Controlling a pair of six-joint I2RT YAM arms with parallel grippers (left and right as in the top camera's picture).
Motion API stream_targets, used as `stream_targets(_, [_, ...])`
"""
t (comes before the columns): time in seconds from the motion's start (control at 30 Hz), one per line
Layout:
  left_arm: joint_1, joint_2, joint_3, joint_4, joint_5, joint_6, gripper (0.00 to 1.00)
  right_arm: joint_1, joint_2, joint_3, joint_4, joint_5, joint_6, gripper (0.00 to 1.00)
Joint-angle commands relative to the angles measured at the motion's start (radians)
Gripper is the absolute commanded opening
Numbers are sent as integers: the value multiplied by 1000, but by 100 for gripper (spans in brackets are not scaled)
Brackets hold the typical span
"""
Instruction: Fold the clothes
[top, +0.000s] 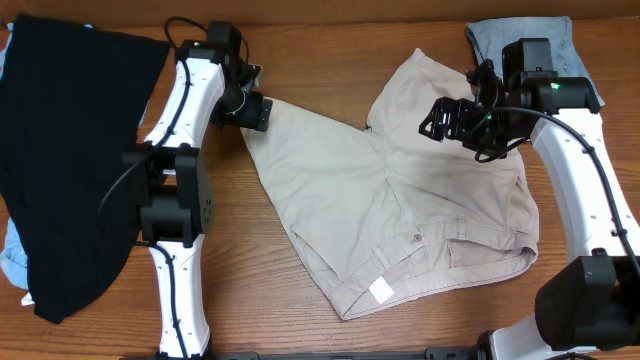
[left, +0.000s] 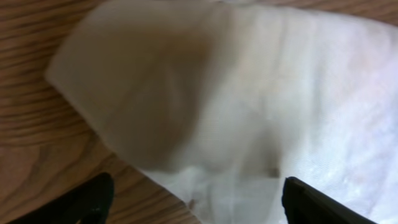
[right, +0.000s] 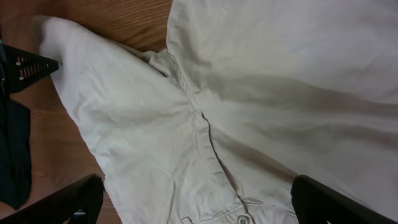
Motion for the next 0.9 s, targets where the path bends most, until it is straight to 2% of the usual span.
stream_targets(0.0, [6,-22,2,17,4,-51,79,4,0,5,11,10,-7,100])
stream_targets(0.1, [3,-22,2,39,4,-55,58,4,1,5,11,10,-7,100])
stream_targets(0.2, [3,-22,2,45,5,-66,46,4,2,5,10,10,-6,99])
stream_targets(0.43, [3,-7,1,37,-2,-65,35,4,2,5,2,10,-3,99])
stream_targets(0.53, [3,16,1,37,-4,-66,35,4,2,5,2,10,-3,99])
stream_targets(0.67, [5,34,1,51,-12,-66,45,4,2,5,3,10,-3,99])
stream_targets(0.73, [6,38,1,68,-12,-66,47,4,2,5,4,10,-3,99])
stream_targets(0.87, [4,41,1,84,-11,-66,44,5,2,1,6,10,-3,99])
